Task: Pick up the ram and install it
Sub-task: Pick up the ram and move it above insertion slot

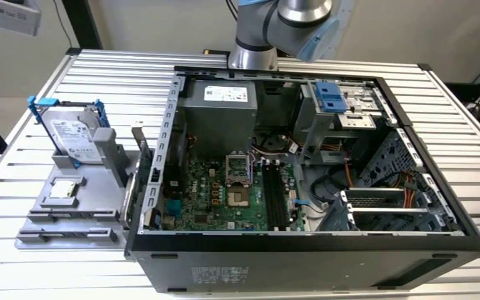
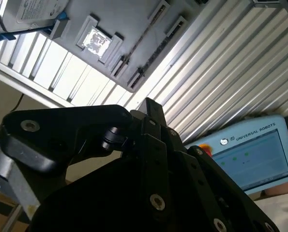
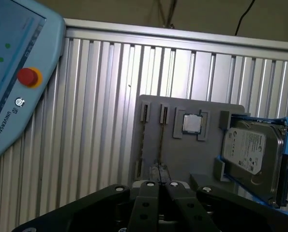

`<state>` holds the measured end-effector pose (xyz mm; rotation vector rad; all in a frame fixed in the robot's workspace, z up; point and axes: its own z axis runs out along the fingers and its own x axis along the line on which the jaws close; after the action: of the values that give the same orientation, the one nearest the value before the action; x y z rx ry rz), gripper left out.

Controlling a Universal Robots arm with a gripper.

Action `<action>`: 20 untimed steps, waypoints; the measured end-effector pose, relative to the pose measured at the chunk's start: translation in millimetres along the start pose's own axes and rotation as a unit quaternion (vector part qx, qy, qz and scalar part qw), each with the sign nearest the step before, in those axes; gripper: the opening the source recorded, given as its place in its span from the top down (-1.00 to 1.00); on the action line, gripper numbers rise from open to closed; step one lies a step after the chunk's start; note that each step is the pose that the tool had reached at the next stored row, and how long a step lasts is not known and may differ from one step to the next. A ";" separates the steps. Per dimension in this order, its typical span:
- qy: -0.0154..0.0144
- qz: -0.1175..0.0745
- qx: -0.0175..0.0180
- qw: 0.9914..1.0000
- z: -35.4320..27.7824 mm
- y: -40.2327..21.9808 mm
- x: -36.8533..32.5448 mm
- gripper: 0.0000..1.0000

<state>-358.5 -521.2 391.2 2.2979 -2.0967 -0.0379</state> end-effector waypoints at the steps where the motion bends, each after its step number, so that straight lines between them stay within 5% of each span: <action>1: 0.000 0.000 0.000 1.000 0.0 0.0 0.0 1.00; 7: 0.000 0.000 0.000 1.000 0.0 0.0 0.0 1.00; 8: 0.000 0.000 0.000 1.000 0.0 0.0 0.0 -1.00; 20: 0.000 0.006 0.000 1.000 0.5 -0.1 -0.3 -1.00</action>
<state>-358.5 -520.9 390.7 2.2854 -2.1104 -0.0381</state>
